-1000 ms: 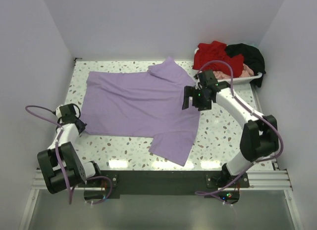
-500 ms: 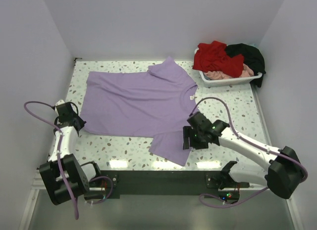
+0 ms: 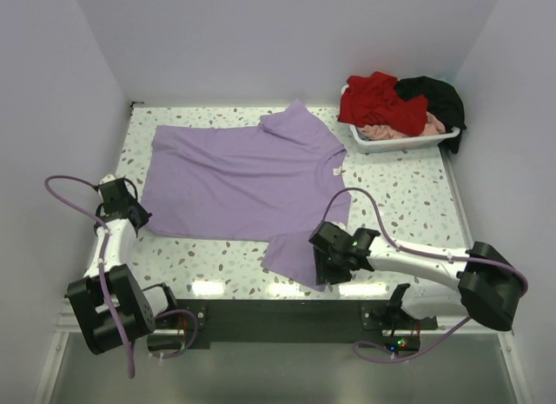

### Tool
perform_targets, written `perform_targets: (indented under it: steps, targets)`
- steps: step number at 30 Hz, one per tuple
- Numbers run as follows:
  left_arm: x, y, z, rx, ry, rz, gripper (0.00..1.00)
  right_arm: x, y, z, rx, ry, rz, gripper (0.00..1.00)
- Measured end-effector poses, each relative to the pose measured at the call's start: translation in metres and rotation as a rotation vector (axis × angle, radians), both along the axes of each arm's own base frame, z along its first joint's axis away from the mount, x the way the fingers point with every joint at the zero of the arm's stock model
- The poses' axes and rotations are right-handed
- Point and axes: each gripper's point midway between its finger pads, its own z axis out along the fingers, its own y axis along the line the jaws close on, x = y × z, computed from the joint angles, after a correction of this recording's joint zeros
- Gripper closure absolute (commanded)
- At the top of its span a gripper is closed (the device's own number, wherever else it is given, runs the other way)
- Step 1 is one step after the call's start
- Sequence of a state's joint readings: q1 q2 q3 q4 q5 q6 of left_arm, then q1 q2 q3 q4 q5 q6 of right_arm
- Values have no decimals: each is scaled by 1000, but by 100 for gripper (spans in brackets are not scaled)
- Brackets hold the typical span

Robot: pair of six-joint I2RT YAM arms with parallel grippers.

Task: Fold and stack the t-shirts
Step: Fold the tshirt

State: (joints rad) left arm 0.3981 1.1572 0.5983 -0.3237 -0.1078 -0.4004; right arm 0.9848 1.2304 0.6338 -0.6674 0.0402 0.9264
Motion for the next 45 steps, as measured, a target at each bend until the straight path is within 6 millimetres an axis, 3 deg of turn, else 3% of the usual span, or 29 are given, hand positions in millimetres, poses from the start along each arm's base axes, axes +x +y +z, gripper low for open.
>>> perform_targets:
  steps: [7,15,26,31,35,39,45]
  targets:
    - [-1,0,-3,-4,10,-1,100,-1,7,-13,-14,24,-4,62]
    - [-1,0,-3,-4,11,0,100,-3,6,-14,-20,31,-19,69]
    - [-1,0,-3,-4,12,0,100,-13,2,-13,-12,38,-29,61]
    - [-1,0,-3,-4,12,0,100,-15,5,-14,1,44,-22,62]
    - [-1,0,-3,-3,12,1,100,-18,9,-15,12,65,-11,70]
    - [-1,0,-3,-2,13,2,100,-20,12,-17,14,85,7,100]
    - [-5,-1,-3,-7,22,2,100,-21,11,-16,3,88,19,100]
